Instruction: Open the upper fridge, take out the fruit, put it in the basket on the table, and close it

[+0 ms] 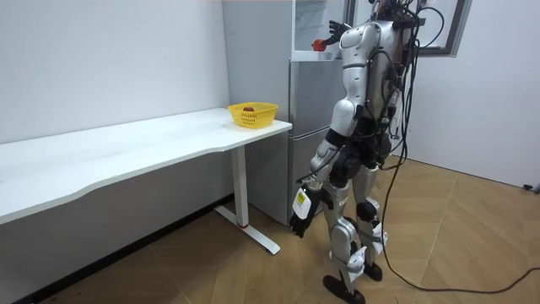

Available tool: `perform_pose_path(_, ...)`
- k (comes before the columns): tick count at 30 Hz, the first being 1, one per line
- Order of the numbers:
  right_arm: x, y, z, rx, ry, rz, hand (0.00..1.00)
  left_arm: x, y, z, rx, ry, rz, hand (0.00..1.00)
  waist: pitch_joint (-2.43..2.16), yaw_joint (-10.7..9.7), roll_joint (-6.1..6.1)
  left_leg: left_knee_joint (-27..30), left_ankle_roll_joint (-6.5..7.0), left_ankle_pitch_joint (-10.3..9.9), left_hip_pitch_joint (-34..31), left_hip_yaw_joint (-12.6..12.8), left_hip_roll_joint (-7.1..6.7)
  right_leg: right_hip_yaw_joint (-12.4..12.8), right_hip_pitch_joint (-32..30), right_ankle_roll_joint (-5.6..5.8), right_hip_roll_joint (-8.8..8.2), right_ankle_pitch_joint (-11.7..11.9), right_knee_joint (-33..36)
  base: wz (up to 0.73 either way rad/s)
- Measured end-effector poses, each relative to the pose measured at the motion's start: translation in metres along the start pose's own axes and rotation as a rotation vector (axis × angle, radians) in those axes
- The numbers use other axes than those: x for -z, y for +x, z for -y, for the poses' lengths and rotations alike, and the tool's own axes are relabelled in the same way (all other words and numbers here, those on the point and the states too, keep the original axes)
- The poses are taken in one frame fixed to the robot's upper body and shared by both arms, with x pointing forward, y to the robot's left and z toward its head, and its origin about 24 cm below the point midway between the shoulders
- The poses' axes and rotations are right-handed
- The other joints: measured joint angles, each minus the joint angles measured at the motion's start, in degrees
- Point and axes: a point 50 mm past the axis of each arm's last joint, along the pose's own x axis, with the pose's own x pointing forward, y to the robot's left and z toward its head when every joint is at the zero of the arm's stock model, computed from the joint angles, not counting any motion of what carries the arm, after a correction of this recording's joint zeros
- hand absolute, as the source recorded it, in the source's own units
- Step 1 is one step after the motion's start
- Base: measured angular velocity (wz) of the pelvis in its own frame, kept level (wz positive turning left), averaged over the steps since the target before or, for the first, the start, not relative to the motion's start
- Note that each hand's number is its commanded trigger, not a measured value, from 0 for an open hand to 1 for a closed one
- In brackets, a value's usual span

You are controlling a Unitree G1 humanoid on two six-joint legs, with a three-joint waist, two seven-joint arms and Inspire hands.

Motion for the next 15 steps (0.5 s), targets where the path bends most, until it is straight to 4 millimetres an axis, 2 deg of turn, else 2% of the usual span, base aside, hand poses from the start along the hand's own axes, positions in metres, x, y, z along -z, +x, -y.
perform_pose_path(6, 0.006, 0.001, 0.002, 0.012, 0.040, -0.036, 0.00, 0.001, 0.000, 0.000, 0.000, 0.000, -0.008, 0.00, -0.01, -0.24, 0.15, 0.02, 0.00, 0.00, -0.08, -0.06, 0.00, -0.07, -0.06, 0.00, -0.03, 0.00, -0.05, 0.00)
perform_pose_path(10, -0.002, 0.005, 0.000, 0.011, 0.054, -0.010, 0.00, 0.003, 0.000, 0.001, 0.001, -0.003, -0.016, 0.00, -0.32, -1.04, 0.90, 0.08, -0.01, 0.03, -0.33, -0.66, -0.16, -0.21, -0.19, -0.01, -0.05, 0.01, -0.02, 0.02)
perform_pose_path(15, -0.011, 0.009, -0.001, 0.010, 0.088, 0.013, 0.00, 0.010, -0.001, 0.003, 0.004, -0.003, -0.031, 0.00, -0.29, -1.42, 1.23, 0.08, -0.12, 0.12, -0.05, -1.11, -0.14, -0.68, 0.24, -0.01, -0.03, 0.00, -0.01, 0.04)
